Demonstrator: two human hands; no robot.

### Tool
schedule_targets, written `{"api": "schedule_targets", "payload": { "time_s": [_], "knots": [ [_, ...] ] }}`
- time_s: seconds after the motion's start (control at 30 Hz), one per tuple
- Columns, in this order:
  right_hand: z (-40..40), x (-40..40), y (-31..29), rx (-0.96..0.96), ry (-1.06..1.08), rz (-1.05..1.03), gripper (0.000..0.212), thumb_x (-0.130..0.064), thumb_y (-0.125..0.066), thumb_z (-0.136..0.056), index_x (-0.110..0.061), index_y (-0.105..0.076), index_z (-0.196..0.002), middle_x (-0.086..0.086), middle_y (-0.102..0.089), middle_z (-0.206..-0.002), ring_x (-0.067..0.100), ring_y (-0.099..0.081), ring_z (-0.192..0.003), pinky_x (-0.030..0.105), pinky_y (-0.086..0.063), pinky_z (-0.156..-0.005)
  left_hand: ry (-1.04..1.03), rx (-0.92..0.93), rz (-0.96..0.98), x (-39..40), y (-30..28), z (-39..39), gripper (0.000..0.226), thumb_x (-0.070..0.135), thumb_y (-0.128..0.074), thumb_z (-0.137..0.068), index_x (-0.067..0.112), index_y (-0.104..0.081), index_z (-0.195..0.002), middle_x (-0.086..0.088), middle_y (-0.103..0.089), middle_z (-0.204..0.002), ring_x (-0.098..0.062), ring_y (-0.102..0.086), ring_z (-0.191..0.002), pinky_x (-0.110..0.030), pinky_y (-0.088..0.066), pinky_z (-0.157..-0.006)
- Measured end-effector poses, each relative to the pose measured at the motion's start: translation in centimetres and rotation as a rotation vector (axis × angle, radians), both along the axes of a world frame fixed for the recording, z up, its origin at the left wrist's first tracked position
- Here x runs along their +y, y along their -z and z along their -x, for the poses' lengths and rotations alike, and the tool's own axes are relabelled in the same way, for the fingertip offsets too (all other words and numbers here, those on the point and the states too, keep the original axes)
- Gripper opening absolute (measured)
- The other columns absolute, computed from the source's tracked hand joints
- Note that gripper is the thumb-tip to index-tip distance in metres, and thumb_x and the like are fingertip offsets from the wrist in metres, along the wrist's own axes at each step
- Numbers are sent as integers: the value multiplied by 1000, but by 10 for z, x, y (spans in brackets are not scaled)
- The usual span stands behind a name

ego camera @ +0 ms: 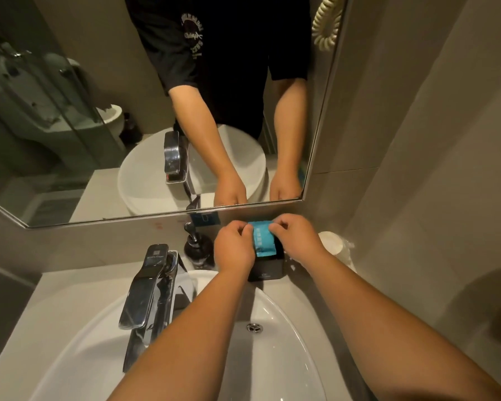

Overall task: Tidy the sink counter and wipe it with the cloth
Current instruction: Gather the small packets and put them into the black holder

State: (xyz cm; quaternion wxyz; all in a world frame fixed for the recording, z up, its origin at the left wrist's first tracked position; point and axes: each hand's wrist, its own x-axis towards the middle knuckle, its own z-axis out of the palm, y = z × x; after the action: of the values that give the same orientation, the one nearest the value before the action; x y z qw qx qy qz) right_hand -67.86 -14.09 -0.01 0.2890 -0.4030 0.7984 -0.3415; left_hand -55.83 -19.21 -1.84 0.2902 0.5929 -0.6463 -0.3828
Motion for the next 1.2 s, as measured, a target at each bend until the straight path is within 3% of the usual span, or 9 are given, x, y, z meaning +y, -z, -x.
{"api": "schedule_targets", "payload": {
  "time_s": [0.13,0.3,0.4,0.53,0.67,0.9,1.07,1.2],
  "knots": [
    [-5,1,16,193,8,-106,17,-30,-61,-91,-18,-73,-94,7,-51,-111,25,-59,-92,30,-47,-81,-18,-90,-68,0,12,0,12,29,-56,-94,23,-61,-84,-5,-67,-94,-18,-61,-82,-31,-51,-70],
    [-10,-1,22,314,14,-201,20,-35,-61,-91,-21,-72,-100,7,-51,-116,26,-53,-103,33,-48,-86,-13,-163,-45,4,15,4,5,26,-56,-93,24,-58,-88,-5,-63,-98,-18,-59,-85,-32,-54,-70],
    [-13,-3,22,376,5,-243,21,-38,-59,-91,-25,-71,-103,6,-51,-118,25,-49,-106,38,-49,-91,27,-194,-21,8,18,3,5,21,-58,-91,23,-53,-92,-4,-56,-102,-19,-56,-86,-29,-49,-69],
    [-16,-4,26,544,-69,-309,28,-39,-55,-93,-28,-67,-116,7,-50,-126,28,-46,-113,40,-40,-94,64,-200,8,13,18,-1,9,19,-56,-94,23,-48,-95,-4,-52,-103,-19,-55,-86,-27,-45,-68],
    [-20,-4,31,700,-91,-319,36,-38,-61,-91,-26,-63,-124,8,-52,-131,29,-46,-119,39,-38,-97,78,-187,10,13,19,-3,7,19,-55,-95,22,-50,-98,-5,-52,-104,-19,-54,-85,-26,-41,-68],
    [-19,2,35,670,-52,-129,28,-31,-52,-96,-20,-64,-118,9,-59,-119,29,-52,-110,39,-45,-88,67,-182,69,18,24,-9,11,25,-49,-97,18,-51,-105,-8,-55,-108,-23,-57,-91,-38,-53,-78],
    [-23,26,22,535,71,149,21,-20,-52,-94,-13,-71,-100,12,-64,-102,31,-57,-96,37,-48,-78,63,-206,207,41,24,-27,27,26,-46,-98,14,-51,-122,-7,-56,-118,-24,-52,-108,-40,-47,-91],
    [-22,97,10,419,230,212,16,-18,-57,-92,-13,-71,-85,6,-65,-93,26,-57,-84,29,-43,-71,353,-391,394,82,40,-63,33,31,-40,-94,18,-55,-120,-3,-57,-125,-25,-50,-121,-43,-41,-104]
  ]
}}
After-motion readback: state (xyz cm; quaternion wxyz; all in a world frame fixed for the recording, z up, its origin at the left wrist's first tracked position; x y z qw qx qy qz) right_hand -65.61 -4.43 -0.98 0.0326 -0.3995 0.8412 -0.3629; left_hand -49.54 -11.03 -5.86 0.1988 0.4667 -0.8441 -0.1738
